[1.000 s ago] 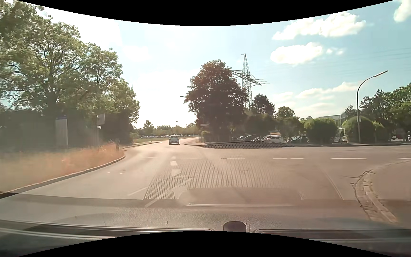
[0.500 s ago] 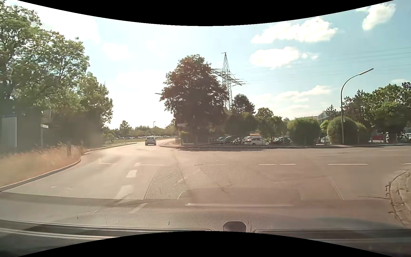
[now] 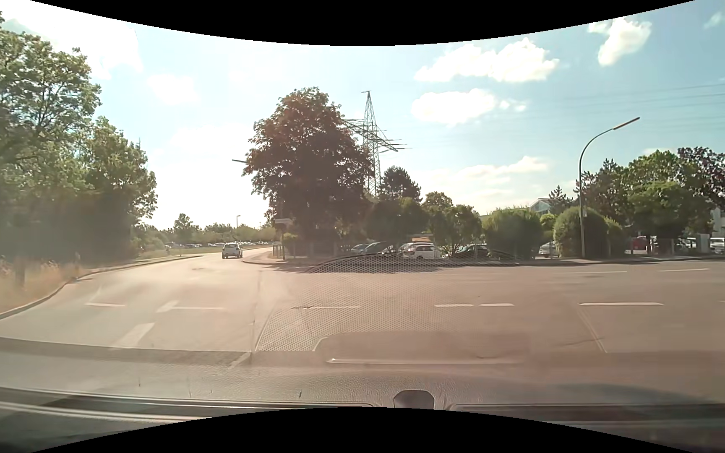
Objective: Follow the waypoints while adhering to traffic rules and regulations
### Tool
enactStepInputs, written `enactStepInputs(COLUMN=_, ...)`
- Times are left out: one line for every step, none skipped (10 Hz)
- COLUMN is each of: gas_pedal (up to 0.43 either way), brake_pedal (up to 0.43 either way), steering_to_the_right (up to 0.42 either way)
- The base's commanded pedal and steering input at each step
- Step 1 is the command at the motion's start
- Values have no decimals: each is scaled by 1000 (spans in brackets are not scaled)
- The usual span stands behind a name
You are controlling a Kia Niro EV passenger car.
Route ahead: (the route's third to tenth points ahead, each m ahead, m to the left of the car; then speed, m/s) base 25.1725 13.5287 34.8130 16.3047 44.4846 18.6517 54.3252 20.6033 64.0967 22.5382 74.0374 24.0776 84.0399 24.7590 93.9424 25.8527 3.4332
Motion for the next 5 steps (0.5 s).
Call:
enactStepInputs(gas_pedal=0, brake_pedal=268, steering_to_the_right=116)
enactStepInputs(gas_pedal=0, brake_pedal=244, steering_to_the_right=92)
enactStepInputs(gas_pedal=0, brake_pedal=85, steering_to_the_right=66)
enactStepInputs(gas_pedal=0, brake_pedal=6, steering_to_the_right=36)
enactStepInputs(gas_pedal=0, brake_pedal=6, steering_to_the_right=23)
